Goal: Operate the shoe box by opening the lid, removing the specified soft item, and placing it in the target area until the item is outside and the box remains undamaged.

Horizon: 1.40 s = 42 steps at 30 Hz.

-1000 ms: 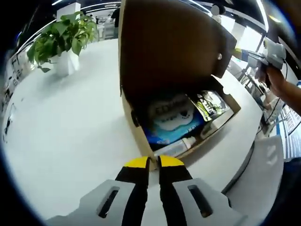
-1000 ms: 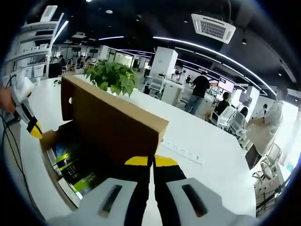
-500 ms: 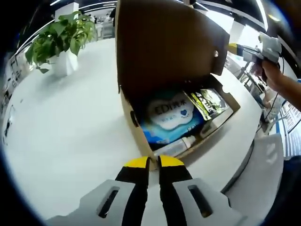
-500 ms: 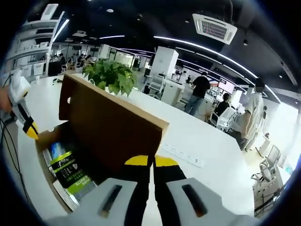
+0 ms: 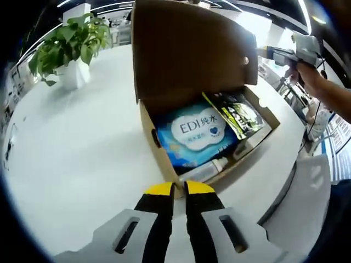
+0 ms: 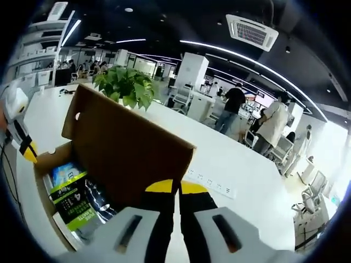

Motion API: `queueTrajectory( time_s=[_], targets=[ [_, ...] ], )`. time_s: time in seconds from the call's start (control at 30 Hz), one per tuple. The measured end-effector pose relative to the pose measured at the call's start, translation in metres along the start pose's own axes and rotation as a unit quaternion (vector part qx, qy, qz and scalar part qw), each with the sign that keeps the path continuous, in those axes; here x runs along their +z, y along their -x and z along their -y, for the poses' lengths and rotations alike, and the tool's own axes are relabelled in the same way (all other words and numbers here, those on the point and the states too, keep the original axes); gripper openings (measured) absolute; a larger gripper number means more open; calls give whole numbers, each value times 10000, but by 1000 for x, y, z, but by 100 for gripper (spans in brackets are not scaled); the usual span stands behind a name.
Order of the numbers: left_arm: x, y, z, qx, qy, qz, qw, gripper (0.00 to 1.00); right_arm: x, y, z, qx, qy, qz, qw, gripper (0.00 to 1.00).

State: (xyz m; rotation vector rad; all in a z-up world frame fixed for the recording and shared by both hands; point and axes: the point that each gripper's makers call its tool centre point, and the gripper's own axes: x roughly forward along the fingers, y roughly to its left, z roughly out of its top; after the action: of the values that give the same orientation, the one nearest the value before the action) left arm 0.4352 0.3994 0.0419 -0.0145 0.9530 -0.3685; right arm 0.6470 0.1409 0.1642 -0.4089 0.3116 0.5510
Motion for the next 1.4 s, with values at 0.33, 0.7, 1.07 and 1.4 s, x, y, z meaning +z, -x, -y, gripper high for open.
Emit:
queueTrajectory(
  time_s=[0.33,0.7,1.07,1.4],
  targets=[
    [0,0,0,1,-14,-5,10000,4,-3,-24,7,1,28,-139,9999,0],
    [0,0,0,11,-38,-41,10000,4,-10,-47,13,31,-13,-325,9995,0],
    [0,0,0,20,-66,-66,10000,4,-17,-60,10,79,-70,-539,9985,0],
    [0,0,0,27,-77,-80,9999,4,-30,-76,9,145,-166,-783,9967,0]
  ],
)
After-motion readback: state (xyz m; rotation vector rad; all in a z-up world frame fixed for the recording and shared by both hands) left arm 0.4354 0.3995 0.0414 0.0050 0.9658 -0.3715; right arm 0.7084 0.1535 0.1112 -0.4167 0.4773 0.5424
